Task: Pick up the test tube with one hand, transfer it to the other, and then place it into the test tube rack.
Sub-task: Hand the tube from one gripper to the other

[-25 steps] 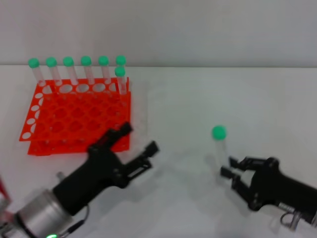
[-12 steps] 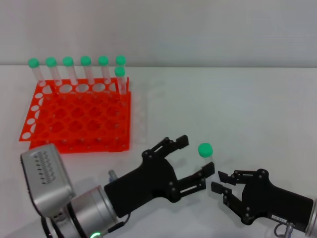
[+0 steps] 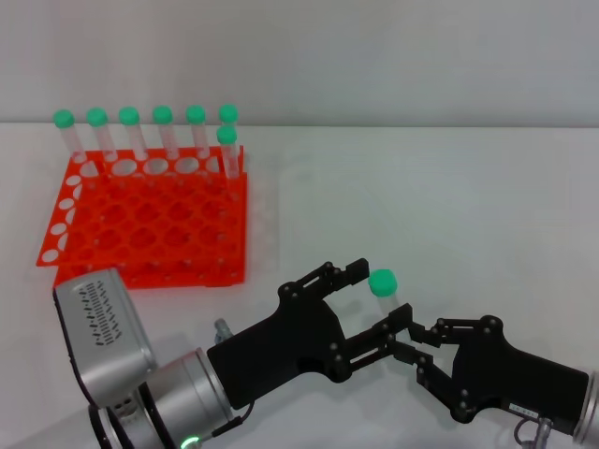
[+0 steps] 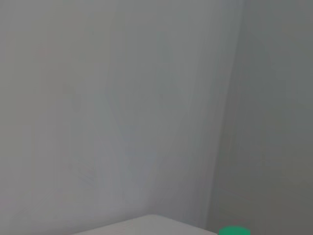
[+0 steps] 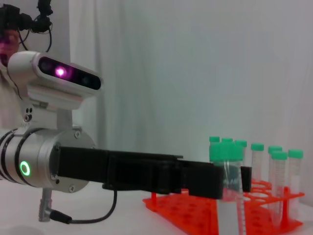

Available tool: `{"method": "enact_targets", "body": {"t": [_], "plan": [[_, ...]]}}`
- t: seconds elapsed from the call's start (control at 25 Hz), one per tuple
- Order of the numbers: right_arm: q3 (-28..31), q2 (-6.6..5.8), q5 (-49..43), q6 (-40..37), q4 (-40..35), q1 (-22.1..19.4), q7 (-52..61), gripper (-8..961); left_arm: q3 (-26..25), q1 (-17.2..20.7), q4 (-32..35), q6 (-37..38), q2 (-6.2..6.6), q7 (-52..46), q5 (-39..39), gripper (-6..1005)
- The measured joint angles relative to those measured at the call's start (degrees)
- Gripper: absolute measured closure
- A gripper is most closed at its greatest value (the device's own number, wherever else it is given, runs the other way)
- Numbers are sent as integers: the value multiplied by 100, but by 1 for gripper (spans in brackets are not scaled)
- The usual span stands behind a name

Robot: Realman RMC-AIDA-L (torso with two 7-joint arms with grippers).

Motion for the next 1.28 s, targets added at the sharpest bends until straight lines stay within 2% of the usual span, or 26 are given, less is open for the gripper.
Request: {"method": "enact_targets", "body": {"t": [0.04,0.2,0.56,0.8,1.28], "plan": [[-3,0,-1,1,-19,1,-1,738,1,-3,0,3,0,1,-1,130],[-77,1,-3,3,-100,21,-4,735,3,-19,-4,9,0,1,-2,309],[-152,1,5,-12,-106,44,-6,729,7,-57,-17,12,0,35,27,532],[-133,1,6,-24,-106,33,-8,724,23,-22,-19,-23,-2,288,30,763],[-86,-3,129,-40,-67,10,33,716,-34,45,-15,-72,-6,301,-140,787]]}}
